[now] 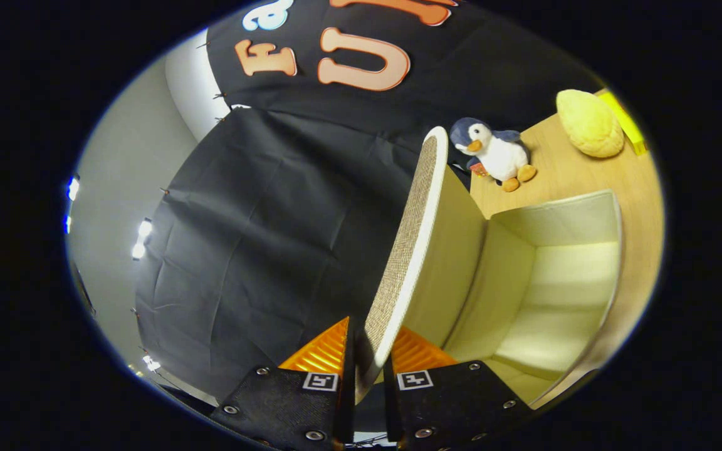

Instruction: Open the storage box then place both shoes into the box .Put the left shoe in first, then the right shoe, with the right side of both shoes facing outward in a uniform manner.

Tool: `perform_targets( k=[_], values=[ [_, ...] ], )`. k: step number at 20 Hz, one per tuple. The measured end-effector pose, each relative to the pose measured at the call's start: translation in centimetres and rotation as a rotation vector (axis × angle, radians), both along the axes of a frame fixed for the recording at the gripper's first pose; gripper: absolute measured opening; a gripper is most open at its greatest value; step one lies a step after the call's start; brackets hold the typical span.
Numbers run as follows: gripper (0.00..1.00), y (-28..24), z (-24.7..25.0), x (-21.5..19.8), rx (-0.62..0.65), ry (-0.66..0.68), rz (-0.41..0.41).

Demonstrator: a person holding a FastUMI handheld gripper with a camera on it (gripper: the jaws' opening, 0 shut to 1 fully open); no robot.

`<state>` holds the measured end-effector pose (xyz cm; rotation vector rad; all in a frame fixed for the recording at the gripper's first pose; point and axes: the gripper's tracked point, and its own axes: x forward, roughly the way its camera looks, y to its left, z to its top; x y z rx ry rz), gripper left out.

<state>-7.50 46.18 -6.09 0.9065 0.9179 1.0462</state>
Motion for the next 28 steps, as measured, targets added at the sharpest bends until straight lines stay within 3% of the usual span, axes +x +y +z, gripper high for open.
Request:
perform_targets(
  k=[6,8,9,11,13,23,28],
  values=[
    [0.30,7.0,-0.6,-0.5,-0.075,-0.031,0.059],
    [0.52,8.2,-2.4,-1.5,-0.131,-0.049,0.090],
    [0.68,8.3,-2.8,-1.8,-0.161,-0.060,0.101],
    [0.83,7.6,-4.0,-1.8,-0.233,-0.103,0.103],
    [0.88,6.1,-5.4,-1.1,-0.282,-0.140,0.074],
    [0.91,-9.6,-10.8,1.5,-0.461,-0.166,-0.193],
    [0.92,-19.4,-15.9,1.4,-0.619,-0.143,-0.310]
  ],
)
